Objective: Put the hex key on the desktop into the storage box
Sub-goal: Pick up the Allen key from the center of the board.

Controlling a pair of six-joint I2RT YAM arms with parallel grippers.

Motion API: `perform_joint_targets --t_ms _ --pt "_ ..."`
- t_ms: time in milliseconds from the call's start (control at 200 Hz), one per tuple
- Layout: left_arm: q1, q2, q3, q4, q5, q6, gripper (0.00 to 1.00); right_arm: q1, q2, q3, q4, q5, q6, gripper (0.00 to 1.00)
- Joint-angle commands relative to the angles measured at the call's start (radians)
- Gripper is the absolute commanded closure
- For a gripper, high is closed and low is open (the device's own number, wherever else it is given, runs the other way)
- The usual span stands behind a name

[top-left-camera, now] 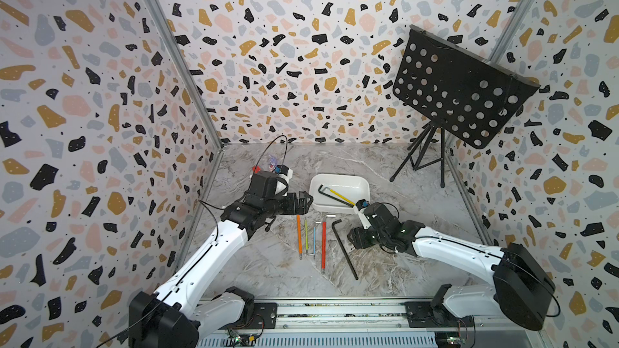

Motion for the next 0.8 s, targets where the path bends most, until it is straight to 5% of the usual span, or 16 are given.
perform_joint_targets --t_ms 0,796 --pt "0.001 -0.04 0.005 0.001 -0.047 0.016 0.0 0.041 0.051 0.079 -0.042 0.052 0.025 0.35" --pt "0.001 -0.049 0.003 -0.002 -0.073 0.018 0.0 0.154 0.342 0.261 -0.214 0.169 0.046 0.43"
